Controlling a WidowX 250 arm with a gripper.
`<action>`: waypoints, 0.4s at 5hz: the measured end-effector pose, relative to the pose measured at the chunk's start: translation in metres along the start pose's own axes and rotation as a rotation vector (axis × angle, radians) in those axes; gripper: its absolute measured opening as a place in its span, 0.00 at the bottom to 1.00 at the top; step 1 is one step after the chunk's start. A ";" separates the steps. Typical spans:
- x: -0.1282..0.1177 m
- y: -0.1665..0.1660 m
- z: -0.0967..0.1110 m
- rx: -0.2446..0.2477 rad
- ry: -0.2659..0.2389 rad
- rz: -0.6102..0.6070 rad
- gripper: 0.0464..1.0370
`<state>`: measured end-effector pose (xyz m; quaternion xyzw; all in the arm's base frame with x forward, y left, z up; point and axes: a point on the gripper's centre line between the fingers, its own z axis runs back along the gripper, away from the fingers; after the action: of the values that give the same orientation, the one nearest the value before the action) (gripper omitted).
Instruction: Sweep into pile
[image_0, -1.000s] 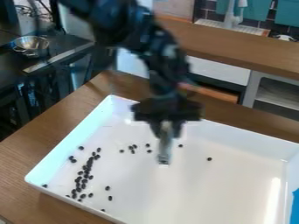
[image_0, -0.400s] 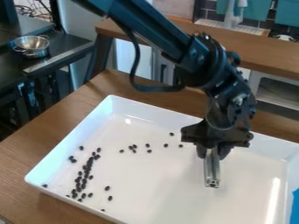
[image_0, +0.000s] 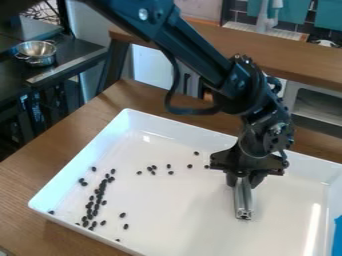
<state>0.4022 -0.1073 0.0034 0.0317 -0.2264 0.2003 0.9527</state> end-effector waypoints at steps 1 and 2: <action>0.005 -0.003 -0.005 0.005 -0.014 0.007 0.33; 0.009 0.002 -0.008 0.017 -0.017 0.022 0.33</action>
<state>0.4117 -0.1010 0.0000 0.0392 -0.2332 0.2125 0.9481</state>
